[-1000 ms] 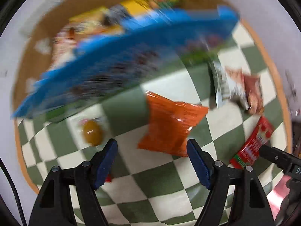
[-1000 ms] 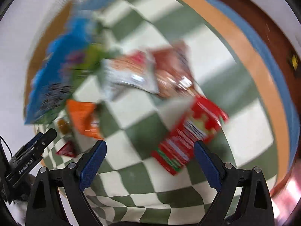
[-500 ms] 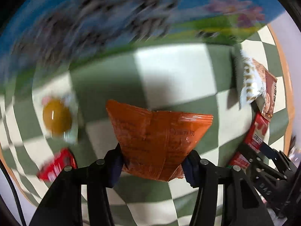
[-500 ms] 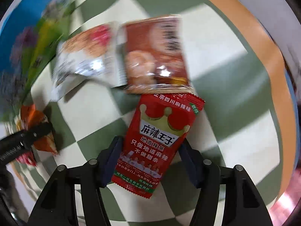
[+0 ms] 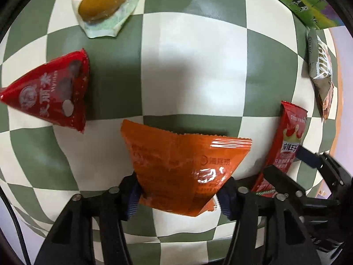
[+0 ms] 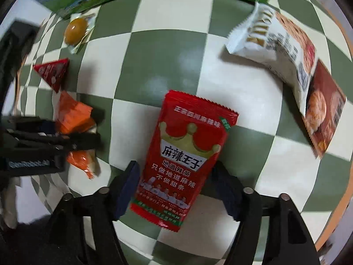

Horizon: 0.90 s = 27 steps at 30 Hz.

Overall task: Organize snacks
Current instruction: 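Grasp the orange Haidilao bag with left tool while right tool grasps red spicy strip pack, then carry both packets into the box and open both tools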

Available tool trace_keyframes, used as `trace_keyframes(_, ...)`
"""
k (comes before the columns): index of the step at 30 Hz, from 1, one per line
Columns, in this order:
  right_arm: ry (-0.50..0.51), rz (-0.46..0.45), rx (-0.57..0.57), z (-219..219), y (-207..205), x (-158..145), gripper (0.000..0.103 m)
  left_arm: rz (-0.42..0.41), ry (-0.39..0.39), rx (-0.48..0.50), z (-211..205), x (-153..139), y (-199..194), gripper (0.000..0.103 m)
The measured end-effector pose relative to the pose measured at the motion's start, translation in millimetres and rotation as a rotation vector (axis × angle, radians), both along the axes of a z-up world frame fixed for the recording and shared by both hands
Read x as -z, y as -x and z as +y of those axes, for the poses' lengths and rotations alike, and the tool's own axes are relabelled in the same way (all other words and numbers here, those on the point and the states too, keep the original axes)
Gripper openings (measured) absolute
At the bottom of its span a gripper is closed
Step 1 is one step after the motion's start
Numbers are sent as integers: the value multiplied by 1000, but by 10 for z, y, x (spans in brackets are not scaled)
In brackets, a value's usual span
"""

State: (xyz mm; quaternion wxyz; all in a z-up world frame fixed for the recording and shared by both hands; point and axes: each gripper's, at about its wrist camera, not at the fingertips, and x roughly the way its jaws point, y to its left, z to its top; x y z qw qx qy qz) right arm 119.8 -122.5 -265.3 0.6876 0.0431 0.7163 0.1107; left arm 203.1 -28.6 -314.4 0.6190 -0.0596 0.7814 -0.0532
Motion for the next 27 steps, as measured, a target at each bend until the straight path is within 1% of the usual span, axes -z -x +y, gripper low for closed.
trace_keyframes(1,-24,12,66,-67,-17,7,76,1,4,0,-26,4,-4,65)
trace_keyframes(3,-58,28,172,-166,-9,35,76,-4,-5,16,-94,27,18,66)
trace_keyframes(5,-54,25,228,-196,29,65,77,-19,-26,42,-171,45,58,65)
trace_keyframes(6,-39,16,233,-187,4,69,77,-27,-35,45,-182,51,75,62)
trace_keyframes(7,-14,4,231,-162,14,89,77,-37,-41,41,-233,9,48,61)
trace_keyframes(9,3,-16,247,-112,43,102,77,-62,-45,20,-235,-10,108,58)
trace_keyframes(10,11,-28,256,-97,72,104,76,-72,-53,16,-240,-27,118,52)
trace_keyframes(11,27,-36,253,14,113,110,75,-87,-66,12,-244,-48,151,51)
trace_keyframes(13,97,-53,214,104,205,156,65,-97,-68,11,-255,-66,183,48)
trace_keyframes(14,117,-61,198,129,219,156,63,-102,-70,9,-278,-99,259,47)
trace_keyframes(15,131,-70,186,274,262,166,59,-103,-68,5,-234,-132,249,47)
trace_keyframes(16,139,-82,175,305,287,154,56,-105,-64,1,-240,-135,290,47)
trace_keyframes(20,105,-96,187,271,384,94,51,-126,-42,-1,-235,-280,266,47)
trace_keyframes(24,38,-106,216,181,368,-72,49,-168,2,-9,-179,-615,256,47)
trace_keyframes(25,22,-111,223,165,367,-126,49,-173,22,-12,-205,-696,232,47)
trace_keyframes(26,4,-116,228,157,369,-185,49,-186,61,-26,-171,-868,199,47)
trace_keyframes(27,-17,-122,232,128,368,-263,49,-197,82,-30,-167,-985,178,47)
